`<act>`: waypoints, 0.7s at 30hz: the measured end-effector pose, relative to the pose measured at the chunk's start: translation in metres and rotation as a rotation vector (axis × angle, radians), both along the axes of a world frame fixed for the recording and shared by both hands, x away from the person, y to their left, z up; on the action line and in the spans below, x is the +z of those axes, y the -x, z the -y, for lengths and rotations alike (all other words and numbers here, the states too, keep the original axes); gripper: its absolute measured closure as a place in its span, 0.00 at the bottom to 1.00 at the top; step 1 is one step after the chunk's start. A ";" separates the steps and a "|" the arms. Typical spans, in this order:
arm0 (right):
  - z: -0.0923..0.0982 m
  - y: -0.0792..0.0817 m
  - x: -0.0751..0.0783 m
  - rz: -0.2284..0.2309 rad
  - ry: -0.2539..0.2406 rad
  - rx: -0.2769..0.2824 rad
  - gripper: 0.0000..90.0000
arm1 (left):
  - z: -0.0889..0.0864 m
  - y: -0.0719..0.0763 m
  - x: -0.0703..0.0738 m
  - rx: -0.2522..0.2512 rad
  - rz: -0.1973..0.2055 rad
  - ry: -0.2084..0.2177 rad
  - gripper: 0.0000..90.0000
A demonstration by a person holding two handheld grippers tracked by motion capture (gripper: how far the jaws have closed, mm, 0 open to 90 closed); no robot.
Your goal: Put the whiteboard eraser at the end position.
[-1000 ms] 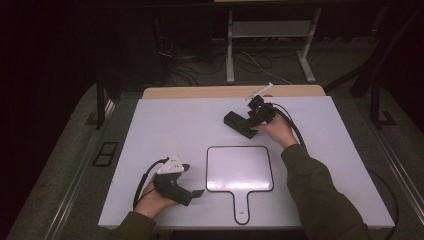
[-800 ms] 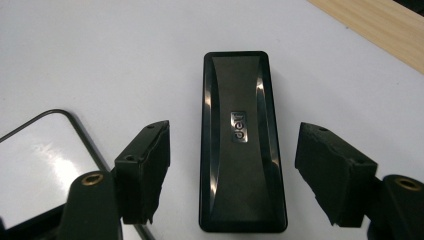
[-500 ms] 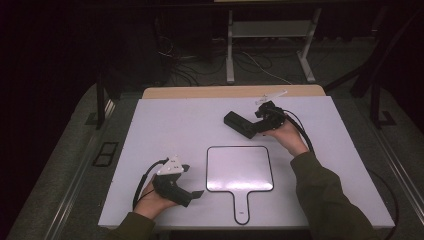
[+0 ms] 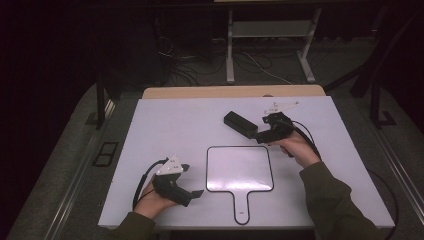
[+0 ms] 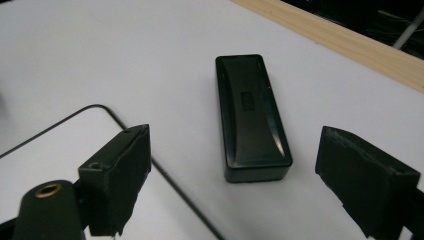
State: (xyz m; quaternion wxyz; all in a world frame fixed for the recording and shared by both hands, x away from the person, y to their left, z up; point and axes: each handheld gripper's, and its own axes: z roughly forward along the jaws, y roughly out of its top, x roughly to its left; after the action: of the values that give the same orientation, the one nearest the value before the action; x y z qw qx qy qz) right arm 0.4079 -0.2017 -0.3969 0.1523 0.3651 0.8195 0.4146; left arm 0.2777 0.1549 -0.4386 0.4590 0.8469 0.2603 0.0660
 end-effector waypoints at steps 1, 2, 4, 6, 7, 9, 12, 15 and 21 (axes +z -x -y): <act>0.001 0.003 -0.001 0.004 -0.006 -0.001 0.15 | 0.000 0.000 0.000 0.000 0.001 0.000 0.00; 0.001 0.005 -0.002 0.013 -0.008 0.000 0.15 | 0.000 0.000 0.000 -0.001 0.001 0.000 0.00; 0.002 0.010 -0.004 0.016 -0.001 -0.023 0.15 | 0.000 0.000 0.000 -0.001 0.000 0.001 0.00; 0.003 0.015 -0.006 0.016 0.007 -0.012 0.13 | 0.000 0.000 0.000 -0.002 0.001 0.001 0.00; 0.003 0.017 -0.007 0.008 0.004 -0.012 0.13 | 0.000 0.000 0.000 -0.003 0.002 0.002 0.00; 0.004 0.021 -0.008 0.011 0.017 -0.018 0.13 | 0.000 0.000 0.000 -0.003 0.002 0.004 0.00; 0.005 0.027 -0.010 0.015 0.012 -0.013 0.13 | 0.000 0.001 0.001 -0.002 0.004 0.006 0.00; 0.009 0.036 -0.012 0.011 -0.011 0.010 0.13 | -0.001 0.001 0.001 -0.008 0.005 0.001 0.00; 0.016 0.054 -0.016 0.022 -0.024 0.035 0.13 | 0.000 0.000 0.001 -0.014 0.008 0.003 0.00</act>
State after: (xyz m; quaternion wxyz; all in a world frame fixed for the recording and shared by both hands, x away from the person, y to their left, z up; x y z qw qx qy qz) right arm 0.3535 -0.2181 -0.4132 0.1494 0.3478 0.8191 0.4311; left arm 0.2776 0.1549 -0.4374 0.4616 0.8479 0.2523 0.0660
